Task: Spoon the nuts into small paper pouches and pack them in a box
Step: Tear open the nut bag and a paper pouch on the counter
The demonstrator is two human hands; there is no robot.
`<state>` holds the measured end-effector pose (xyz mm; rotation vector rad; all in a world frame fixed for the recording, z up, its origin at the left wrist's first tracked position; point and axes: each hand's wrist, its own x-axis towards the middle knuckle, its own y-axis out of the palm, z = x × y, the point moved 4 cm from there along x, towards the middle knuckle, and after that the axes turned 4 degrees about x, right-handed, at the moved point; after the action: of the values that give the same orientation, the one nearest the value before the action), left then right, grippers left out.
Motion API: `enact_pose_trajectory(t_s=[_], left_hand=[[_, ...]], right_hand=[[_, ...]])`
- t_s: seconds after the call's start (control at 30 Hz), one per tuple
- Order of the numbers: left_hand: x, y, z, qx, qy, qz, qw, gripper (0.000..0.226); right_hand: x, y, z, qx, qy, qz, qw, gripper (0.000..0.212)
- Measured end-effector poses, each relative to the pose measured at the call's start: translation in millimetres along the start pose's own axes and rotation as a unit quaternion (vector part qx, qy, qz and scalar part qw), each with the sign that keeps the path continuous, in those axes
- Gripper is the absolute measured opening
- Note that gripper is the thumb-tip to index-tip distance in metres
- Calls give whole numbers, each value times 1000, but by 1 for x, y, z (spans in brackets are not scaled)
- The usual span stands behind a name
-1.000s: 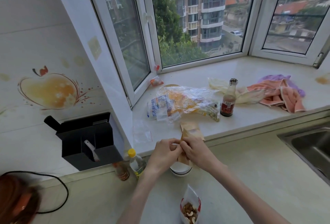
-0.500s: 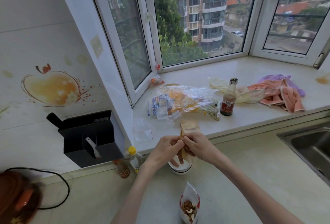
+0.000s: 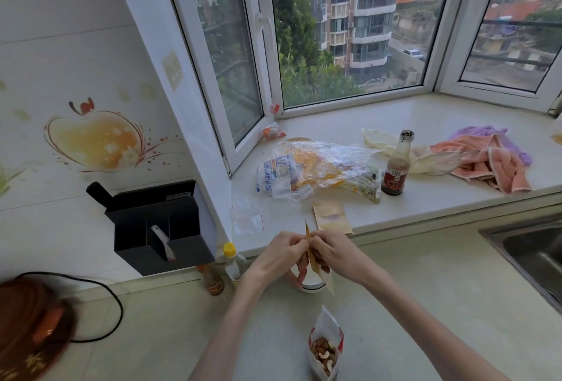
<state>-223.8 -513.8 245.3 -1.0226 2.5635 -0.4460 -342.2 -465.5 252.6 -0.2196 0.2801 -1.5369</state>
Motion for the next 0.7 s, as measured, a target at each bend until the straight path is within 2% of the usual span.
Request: enact_pose_trajectory(t_s=[0.2,0.43,0.57,0.7], left_hand=[[2,3,3,-43,40,-31,998,30],[11,8,8,-156,60,-67,984,35],[10,9,6,-132,86,-68,985,27],[7,3,10,-97,77,-92,988,27]], right_hand=[[4,2,-5,27,-2,-21,999,31],[12,2,-3,96,-16,-30,995,33],[11,0,-9,65,-23,-30,997,34],[11,0,-13,5,-36,-32,999,31]])
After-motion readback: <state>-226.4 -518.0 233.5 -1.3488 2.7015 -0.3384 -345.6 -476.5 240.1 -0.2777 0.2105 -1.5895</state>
